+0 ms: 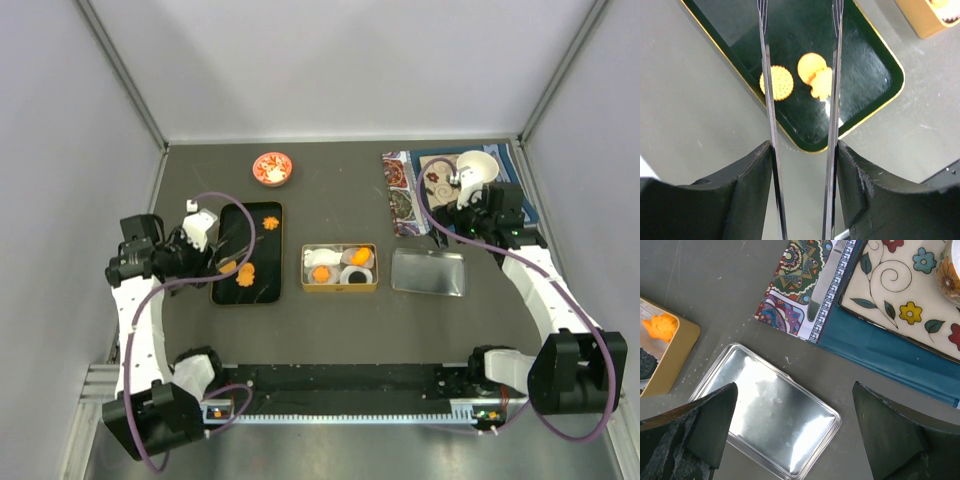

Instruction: Pack the cookies

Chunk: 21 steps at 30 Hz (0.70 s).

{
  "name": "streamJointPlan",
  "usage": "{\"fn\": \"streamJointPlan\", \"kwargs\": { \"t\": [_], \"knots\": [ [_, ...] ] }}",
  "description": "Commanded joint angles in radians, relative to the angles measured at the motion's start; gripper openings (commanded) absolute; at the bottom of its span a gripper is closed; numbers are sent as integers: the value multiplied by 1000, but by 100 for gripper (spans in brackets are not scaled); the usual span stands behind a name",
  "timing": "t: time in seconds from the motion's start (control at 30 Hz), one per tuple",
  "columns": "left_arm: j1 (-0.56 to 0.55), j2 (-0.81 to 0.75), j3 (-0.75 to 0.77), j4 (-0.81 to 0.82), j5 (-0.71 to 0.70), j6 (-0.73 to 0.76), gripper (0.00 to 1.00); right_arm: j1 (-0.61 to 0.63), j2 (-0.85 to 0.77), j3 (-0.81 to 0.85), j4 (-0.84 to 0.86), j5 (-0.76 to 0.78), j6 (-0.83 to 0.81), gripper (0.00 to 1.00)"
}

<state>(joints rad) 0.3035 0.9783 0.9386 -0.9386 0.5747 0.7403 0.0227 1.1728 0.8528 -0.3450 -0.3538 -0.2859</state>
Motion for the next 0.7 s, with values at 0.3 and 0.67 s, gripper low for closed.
{"fn": "streamJointPlan", "kwargs": {
  "t": [0.3, 0.67],
  "knots": [
    [244, -23, -23, -210, 16, 346, 56, -10, -19, 51, 8, -36, 1, 99],
    [318, 94, 28, -233, -45, 455, 56, -10, -22, 51, 6, -42, 1, 99]
  ]
}}
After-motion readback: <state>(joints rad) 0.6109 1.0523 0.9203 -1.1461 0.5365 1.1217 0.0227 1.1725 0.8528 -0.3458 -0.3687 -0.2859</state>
